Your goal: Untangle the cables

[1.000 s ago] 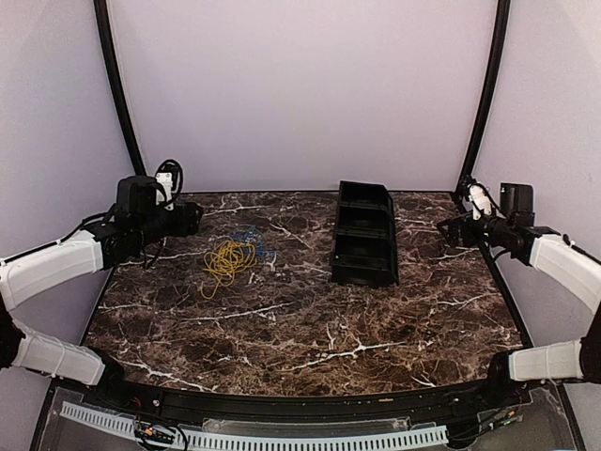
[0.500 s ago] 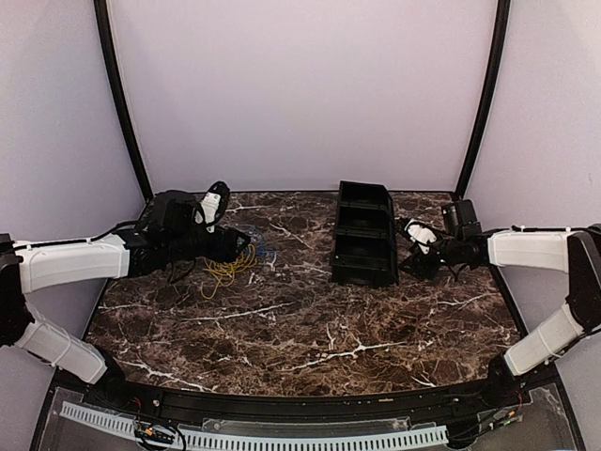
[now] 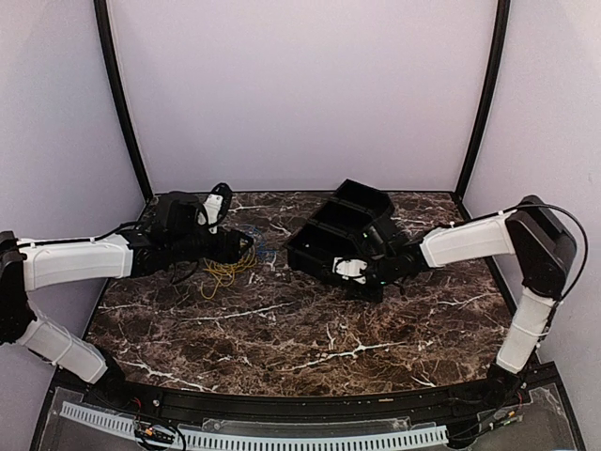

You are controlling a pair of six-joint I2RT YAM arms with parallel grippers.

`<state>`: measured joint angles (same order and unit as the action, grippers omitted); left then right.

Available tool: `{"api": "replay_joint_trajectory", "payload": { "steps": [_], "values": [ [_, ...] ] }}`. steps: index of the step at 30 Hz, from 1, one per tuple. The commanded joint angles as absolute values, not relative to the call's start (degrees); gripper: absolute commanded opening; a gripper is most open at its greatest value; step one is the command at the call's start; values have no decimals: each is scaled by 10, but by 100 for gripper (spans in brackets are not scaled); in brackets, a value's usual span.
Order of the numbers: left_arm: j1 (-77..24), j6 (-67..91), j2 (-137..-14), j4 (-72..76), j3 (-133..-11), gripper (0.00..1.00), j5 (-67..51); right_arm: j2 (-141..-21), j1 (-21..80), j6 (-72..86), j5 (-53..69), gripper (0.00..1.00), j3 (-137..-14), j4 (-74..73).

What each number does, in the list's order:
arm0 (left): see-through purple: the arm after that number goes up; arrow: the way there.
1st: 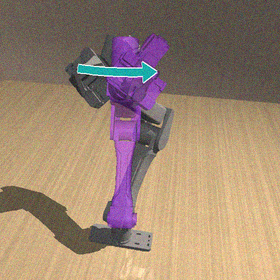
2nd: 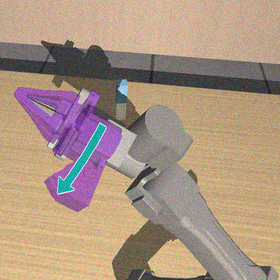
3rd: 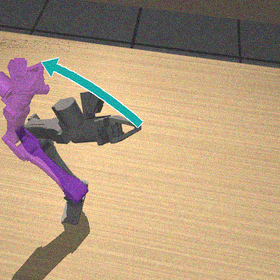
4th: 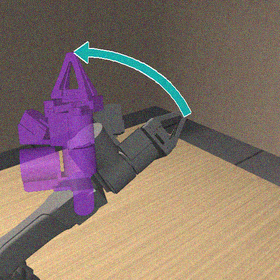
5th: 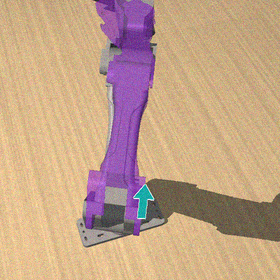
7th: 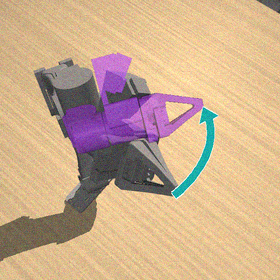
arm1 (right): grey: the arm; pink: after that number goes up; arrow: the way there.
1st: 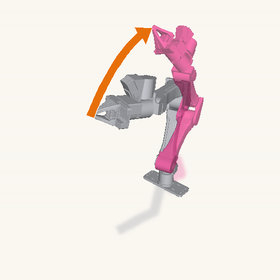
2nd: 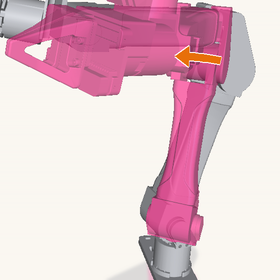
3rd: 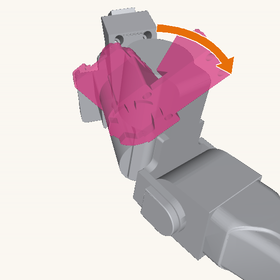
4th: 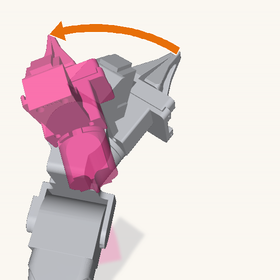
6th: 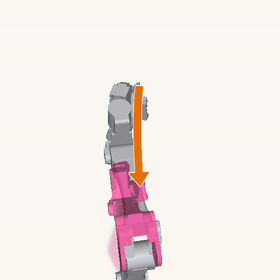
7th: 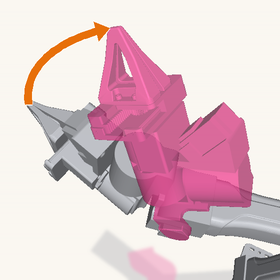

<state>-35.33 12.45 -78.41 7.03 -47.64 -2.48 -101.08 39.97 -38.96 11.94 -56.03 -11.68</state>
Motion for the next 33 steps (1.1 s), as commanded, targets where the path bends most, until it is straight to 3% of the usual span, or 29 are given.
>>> {"api": "replay_joint_trajectory", "payload": {
  "steps": [1, 4, 7, 13, 15, 22, 28, 30, 33],
  "values": [
    [-357, 192, -803, 71, -499, 68, 1, -1110, 444, -367, 148, 25, -730, -201],
    [-362, 260, -821, 47, -525, 66, 38, -1113, 450, -354, 185, 25, -781, -253],
    [-371, 341, -845, 58, -530, 66, 61, -1043, 443, -359, 183, 29, -730, -244],
    [-381, 440, -939, 90, -570, 67, 90, -918, 358, -329, 191, 62, -647, -218],
    [-386, 453, -977, 92, -609, 66, 84, -875, 307, -307, 205, 69, -612, -191],
    [-404, 494, -1079, 89, -675, 65, 94, -772, 144, -273, 259, 74, -497, -74],
    [-418, 518, -1133, 80, -715, 61, 86, -761, 109, -282, 278, 73, -482, -62],
    [-422, 517, -1147, 68, -733, 57, 87, -761, 108, -283, 287, 73, -478, -59],
    [-430, 491, -1155, 63, -753, 42, 94, -764, 108, -285, 300, 73, -479, -60]
  ]
}}
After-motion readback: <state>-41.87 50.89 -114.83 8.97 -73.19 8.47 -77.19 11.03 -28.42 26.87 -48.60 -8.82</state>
